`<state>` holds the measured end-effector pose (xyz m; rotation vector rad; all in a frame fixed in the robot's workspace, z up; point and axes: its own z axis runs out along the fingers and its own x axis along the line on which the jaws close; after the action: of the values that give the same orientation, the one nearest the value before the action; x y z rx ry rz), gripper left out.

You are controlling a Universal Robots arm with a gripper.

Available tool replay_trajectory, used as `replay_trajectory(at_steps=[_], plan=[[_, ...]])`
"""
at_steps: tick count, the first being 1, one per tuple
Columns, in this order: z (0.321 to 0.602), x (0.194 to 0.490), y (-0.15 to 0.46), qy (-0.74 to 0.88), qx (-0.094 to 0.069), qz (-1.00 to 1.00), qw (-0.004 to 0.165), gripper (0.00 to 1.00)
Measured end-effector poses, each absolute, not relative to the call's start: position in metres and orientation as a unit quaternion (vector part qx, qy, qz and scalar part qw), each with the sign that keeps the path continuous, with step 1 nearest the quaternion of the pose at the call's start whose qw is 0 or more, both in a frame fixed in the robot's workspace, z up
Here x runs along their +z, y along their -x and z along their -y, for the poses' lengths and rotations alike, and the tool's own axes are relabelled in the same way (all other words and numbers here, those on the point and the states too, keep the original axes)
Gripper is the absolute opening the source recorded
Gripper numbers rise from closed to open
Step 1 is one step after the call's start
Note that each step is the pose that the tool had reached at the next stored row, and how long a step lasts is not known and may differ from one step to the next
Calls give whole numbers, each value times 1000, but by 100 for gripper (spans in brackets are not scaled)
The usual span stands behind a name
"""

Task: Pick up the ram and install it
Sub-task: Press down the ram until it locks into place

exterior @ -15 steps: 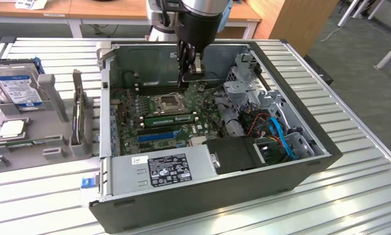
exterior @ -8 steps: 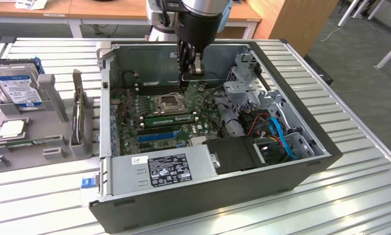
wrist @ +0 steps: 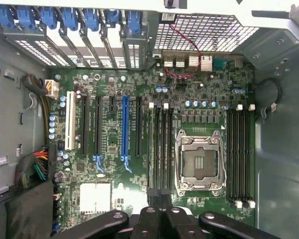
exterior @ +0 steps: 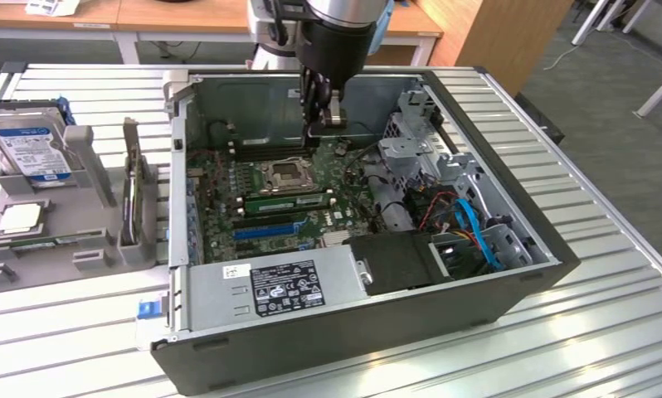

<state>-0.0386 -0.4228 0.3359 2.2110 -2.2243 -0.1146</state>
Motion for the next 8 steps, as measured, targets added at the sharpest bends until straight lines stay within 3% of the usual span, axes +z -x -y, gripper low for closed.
replay_trajectory(at_steps=[8], plan=[[423, 335, 40, -705, -30, 709, -7, 10]])
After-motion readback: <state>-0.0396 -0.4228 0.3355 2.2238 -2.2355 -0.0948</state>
